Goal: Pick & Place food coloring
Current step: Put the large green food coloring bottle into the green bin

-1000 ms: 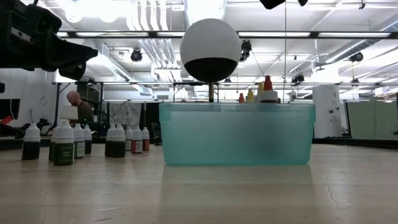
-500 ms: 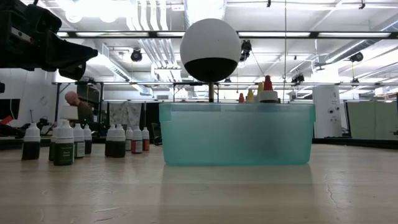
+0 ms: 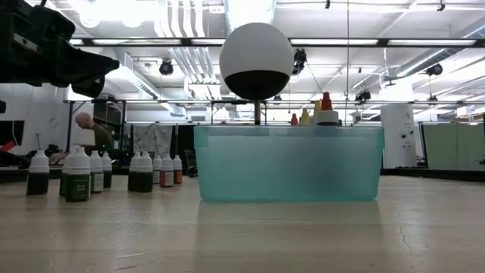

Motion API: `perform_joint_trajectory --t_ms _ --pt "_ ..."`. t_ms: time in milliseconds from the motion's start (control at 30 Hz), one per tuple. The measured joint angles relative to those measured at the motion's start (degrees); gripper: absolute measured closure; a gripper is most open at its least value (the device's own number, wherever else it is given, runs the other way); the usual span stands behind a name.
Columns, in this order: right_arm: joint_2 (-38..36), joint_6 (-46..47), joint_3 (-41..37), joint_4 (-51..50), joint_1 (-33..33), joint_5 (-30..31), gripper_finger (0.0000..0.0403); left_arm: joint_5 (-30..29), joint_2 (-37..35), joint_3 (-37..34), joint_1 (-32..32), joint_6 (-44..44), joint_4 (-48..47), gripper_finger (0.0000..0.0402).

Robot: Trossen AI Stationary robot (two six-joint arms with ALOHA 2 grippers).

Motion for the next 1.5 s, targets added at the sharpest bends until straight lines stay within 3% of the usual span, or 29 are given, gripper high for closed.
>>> perform_joint_trajectory --t_ms 400,700,967,1500 --pt "1.92 7.26 -0.90 -0.40 5.62 0.18 0.0394 0.00 0.01 0.00 0.00 0.00 0.00 0.0401" --pt "3.15 9.90 -7.55 -0.15 6.46 0.46 0.0394 0.00 0.01 0.00 0.00 0.00 0.00 0.0401" --pt "2.37 10.98 -11.88 -0.70 6.44 6.63 0.0394 0.00 0.01 0.00 -0.01 0.00 0.00 0.0401" --pt "2.70 12.01 -8.47 -0.73 5.61 6.67 0.0394 0.01 0.01 0.00 0.00 0.01 0.00 0.0401"
